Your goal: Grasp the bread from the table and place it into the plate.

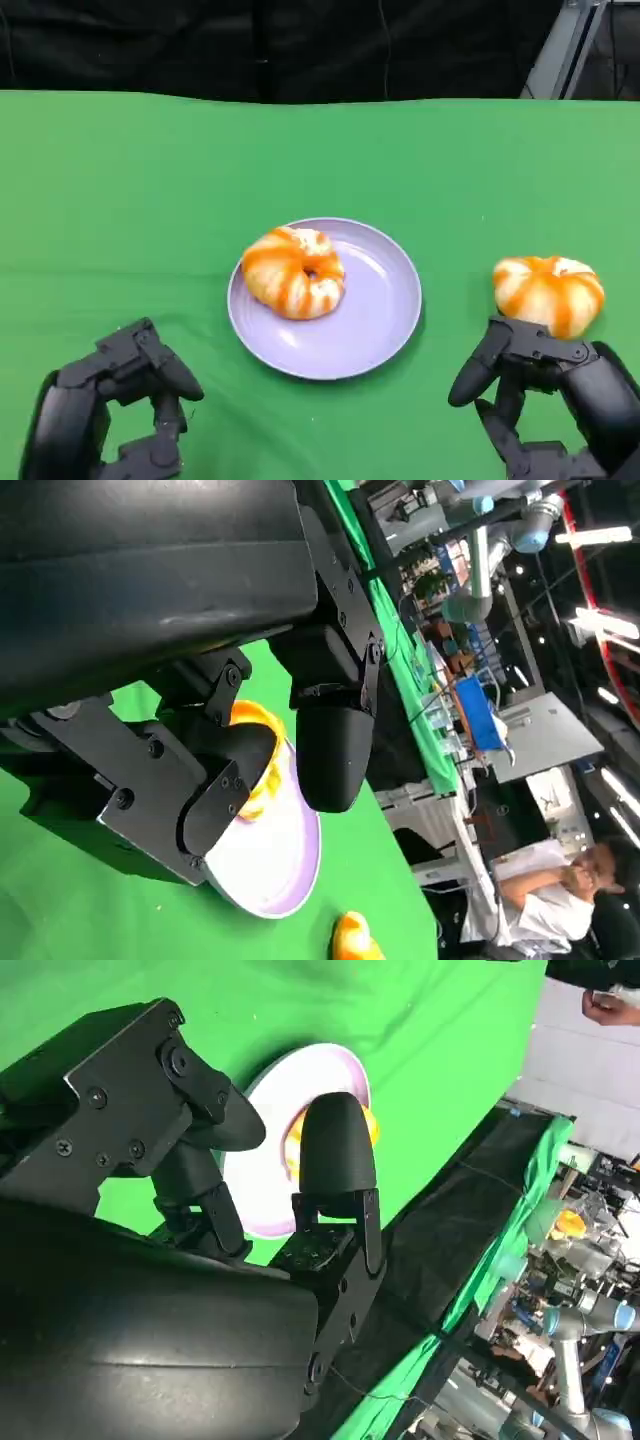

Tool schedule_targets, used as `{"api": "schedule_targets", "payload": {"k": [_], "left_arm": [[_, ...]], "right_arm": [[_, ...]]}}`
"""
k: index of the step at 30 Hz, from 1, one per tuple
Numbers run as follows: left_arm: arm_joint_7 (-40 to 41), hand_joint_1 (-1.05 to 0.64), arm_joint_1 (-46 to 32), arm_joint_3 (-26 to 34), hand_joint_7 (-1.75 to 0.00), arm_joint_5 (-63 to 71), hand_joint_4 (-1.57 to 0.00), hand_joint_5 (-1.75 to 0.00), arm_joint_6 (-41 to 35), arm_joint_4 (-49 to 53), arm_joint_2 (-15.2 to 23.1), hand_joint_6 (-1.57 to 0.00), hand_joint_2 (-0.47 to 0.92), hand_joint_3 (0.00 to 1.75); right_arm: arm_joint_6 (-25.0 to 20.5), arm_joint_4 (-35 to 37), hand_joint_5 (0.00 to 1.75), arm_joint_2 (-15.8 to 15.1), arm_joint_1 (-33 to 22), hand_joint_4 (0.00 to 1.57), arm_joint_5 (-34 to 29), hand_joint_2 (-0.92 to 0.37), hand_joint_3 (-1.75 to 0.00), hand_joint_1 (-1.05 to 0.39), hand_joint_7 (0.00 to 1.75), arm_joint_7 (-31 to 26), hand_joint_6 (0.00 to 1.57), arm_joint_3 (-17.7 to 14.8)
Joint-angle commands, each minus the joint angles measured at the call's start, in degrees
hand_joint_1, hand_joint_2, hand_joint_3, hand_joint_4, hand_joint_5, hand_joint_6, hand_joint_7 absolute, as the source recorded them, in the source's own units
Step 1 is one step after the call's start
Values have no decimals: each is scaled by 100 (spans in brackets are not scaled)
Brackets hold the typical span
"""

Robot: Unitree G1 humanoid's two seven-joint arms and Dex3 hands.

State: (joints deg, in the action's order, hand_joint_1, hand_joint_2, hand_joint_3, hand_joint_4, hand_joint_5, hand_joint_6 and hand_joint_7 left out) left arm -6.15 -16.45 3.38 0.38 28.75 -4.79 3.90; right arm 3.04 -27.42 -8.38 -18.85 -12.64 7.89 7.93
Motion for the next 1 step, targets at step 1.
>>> {"api": "schedule_targets", "payload": {"k": [1], "left_arm": [[83, 5, 0, 53, -151, 8, -84, -172, 49, 23, 19, -81, 39, 142]], "right_arm": [[22, 12, 168, -43, -15, 81, 63, -41, -122, 8, 138, 0, 72, -35]]}}
